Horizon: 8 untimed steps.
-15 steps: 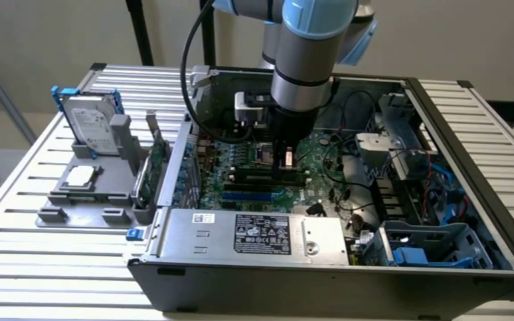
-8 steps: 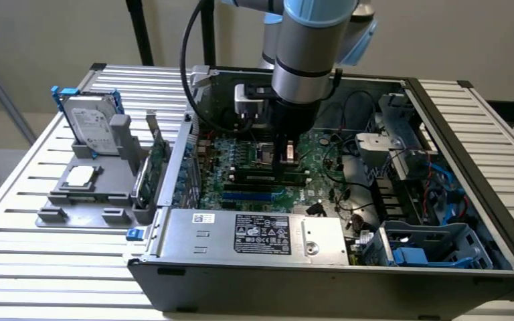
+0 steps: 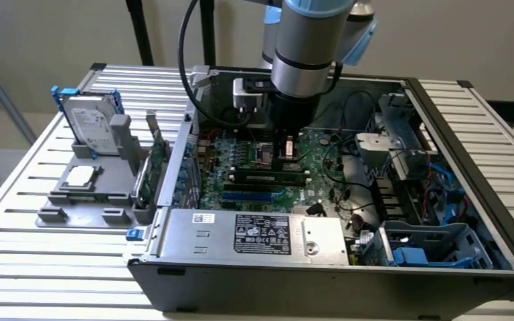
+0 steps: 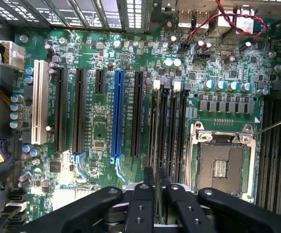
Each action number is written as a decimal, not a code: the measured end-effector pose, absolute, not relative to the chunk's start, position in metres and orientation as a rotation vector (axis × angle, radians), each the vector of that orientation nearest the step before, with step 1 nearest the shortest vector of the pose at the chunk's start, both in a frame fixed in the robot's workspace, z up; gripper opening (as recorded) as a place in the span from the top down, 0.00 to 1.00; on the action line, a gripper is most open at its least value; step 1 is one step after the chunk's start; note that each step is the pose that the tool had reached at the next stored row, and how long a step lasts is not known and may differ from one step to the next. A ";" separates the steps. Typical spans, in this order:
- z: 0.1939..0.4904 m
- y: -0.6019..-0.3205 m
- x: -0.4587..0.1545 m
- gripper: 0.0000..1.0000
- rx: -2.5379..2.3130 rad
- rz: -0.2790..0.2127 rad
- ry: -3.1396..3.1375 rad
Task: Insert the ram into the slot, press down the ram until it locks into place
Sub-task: 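Insert the ram into the slot, then press down the ram until it locks into place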
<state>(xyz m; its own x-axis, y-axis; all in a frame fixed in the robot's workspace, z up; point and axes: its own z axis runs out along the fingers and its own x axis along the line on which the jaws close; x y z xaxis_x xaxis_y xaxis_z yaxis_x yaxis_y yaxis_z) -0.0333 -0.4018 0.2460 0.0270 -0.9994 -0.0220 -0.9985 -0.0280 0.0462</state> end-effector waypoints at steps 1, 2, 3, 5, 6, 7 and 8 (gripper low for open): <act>0.246 -0.402 -0.033 0.87 2.238 -0.075 -2.178; 0.246 -0.402 -0.033 0.89 2.238 -0.075 -2.178; 0.246 -0.402 -0.033 0.89 2.238 -0.075 -2.178; 0.246 -0.402 -0.033 0.89 2.238 -0.075 -2.178; 0.246 -0.402 -0.033 0.89 2.238 -0.075 -2.178; 0.246 -0.402 -0.033 0.89 2.238 -0.075 -2.178; 0.246 -0.402 -0.033 0.89 2.238 -0.075 -2.178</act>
<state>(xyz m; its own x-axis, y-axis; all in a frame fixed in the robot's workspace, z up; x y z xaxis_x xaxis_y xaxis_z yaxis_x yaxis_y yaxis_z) -0.0333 -0.4018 0.2460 0.0269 -0.9994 -0.0219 -0.9985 -0.0279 0.0462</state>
